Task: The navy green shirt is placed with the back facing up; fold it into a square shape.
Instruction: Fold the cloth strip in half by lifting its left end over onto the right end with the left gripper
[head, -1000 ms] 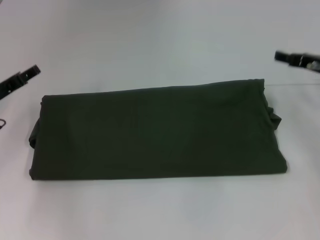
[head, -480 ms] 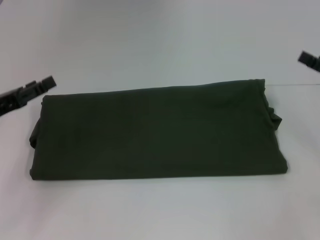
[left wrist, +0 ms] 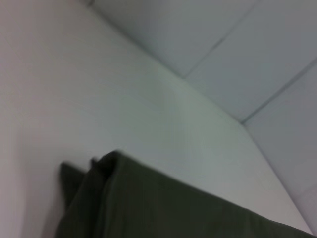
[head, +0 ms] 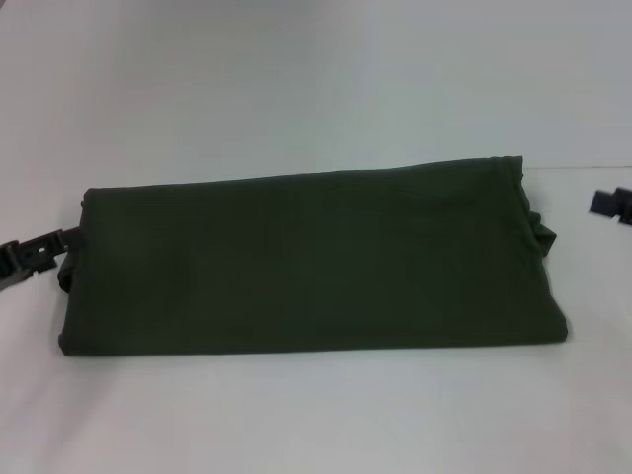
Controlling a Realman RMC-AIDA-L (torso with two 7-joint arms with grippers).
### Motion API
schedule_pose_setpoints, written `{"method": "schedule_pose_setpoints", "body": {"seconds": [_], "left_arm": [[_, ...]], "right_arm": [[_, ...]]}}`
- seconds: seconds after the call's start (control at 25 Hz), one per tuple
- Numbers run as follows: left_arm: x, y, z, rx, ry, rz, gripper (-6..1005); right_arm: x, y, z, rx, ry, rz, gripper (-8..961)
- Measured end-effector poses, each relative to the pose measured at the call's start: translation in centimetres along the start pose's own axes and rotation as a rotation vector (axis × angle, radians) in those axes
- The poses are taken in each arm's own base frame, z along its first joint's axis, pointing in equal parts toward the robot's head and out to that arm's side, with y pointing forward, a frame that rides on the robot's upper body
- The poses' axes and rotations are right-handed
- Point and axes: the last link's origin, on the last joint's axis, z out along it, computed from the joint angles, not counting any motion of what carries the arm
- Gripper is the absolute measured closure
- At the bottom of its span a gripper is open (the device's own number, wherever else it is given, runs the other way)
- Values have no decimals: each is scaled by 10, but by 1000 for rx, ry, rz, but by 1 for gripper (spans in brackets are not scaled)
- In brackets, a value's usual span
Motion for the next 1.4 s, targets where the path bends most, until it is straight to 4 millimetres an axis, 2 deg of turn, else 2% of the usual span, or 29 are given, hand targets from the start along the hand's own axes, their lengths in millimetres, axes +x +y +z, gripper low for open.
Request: {"method": "schedule_pose_setpoints", "body": {"seconds": [0.36, 0.8, 1.12, 1.4], "left_arm": [[-9, -11, -4, 80, -79, -245, 206], [-26, -22, -17, 94, -65, -527, 207], [-43, -18, -5, 62, -108, -626, 207], [-53, -24, 1, 87, -94, -686, 207]], "right_arm": [[11, 5, 14, -34, 184, -39, 48], [6, 5, 18, -36, 190, -67, 48], [2, 6, 22, -40, 188, -91, 49], [1, 5, 25, -31, 184, -97, 49]]}}
